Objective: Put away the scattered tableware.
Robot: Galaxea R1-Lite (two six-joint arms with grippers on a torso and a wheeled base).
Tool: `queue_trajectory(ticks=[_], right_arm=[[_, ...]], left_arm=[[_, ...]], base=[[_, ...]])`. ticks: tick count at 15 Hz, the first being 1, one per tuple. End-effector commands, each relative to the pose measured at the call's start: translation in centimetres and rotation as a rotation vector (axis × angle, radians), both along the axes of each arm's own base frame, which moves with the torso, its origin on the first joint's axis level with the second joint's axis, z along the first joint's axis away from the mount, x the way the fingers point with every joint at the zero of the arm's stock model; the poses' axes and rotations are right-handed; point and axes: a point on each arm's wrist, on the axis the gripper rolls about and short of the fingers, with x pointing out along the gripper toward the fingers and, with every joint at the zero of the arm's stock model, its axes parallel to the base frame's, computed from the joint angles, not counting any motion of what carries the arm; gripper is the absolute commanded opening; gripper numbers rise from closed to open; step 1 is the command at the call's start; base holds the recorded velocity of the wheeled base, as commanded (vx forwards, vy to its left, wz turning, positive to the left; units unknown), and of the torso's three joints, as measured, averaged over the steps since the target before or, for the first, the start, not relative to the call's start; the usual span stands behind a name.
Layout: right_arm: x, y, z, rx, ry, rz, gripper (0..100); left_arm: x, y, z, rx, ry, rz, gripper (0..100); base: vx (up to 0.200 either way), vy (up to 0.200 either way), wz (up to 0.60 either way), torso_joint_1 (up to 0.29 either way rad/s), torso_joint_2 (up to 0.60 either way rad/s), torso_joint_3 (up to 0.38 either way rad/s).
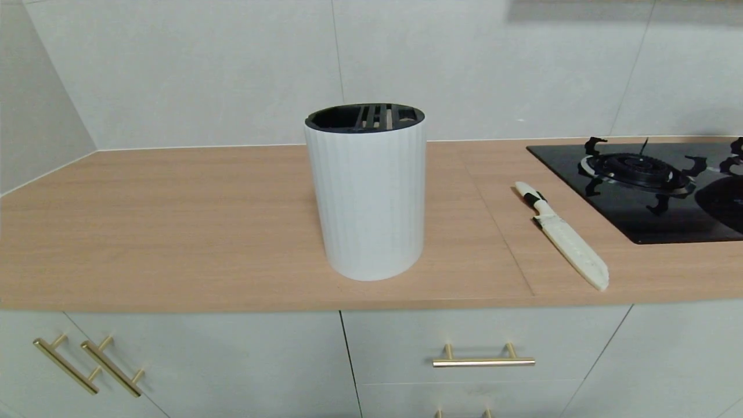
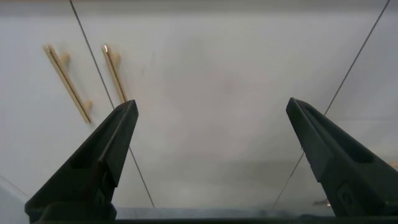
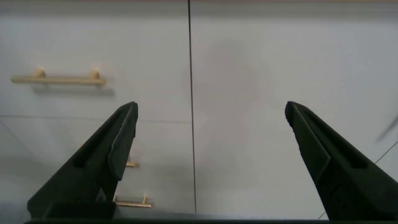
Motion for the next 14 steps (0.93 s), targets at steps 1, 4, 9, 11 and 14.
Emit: queue_trajectory(ticks=[1,4,9,11,14], right_arm=[[0.01,0.0,0.01,0.0,0.001,0.0,100],[0.01,0.0,0.01,0.0,0.001,0.0,100],[0.01,0.0,0.01,0.0,0.001,0.0,100],[0.01,0.0,0.01,0.0,0.001,0.0,100],[0.01,0.0,0.01,0.0,0.001,0.0,100]], left_arm=[[0.01,0.0,0.0,0.0,0.002,0.003,100],[0.01,0.0,0.0,0.0,0.002,0.001,100],[0.01,0.0,0.0,0.0,0.002,0.001,100],[0.01,0.0,-0.01,0.0,0.003,0.001,100],[0.01,0.0,0.0,0.0,0.002,0.001,100]], base=[[0.0,0.0,0.0,0.183,-0.49,-0.3],[0.0,0.0,0.0,0.188,-0.48,-0.287],[0.0,0.0,0.0,0.212,-0.49,-0.276],[0.0,0.0,0.0,0.237,-0.52,-0.286],[0.0,0.0,0.0,0.246,-0.54,-0.299]])
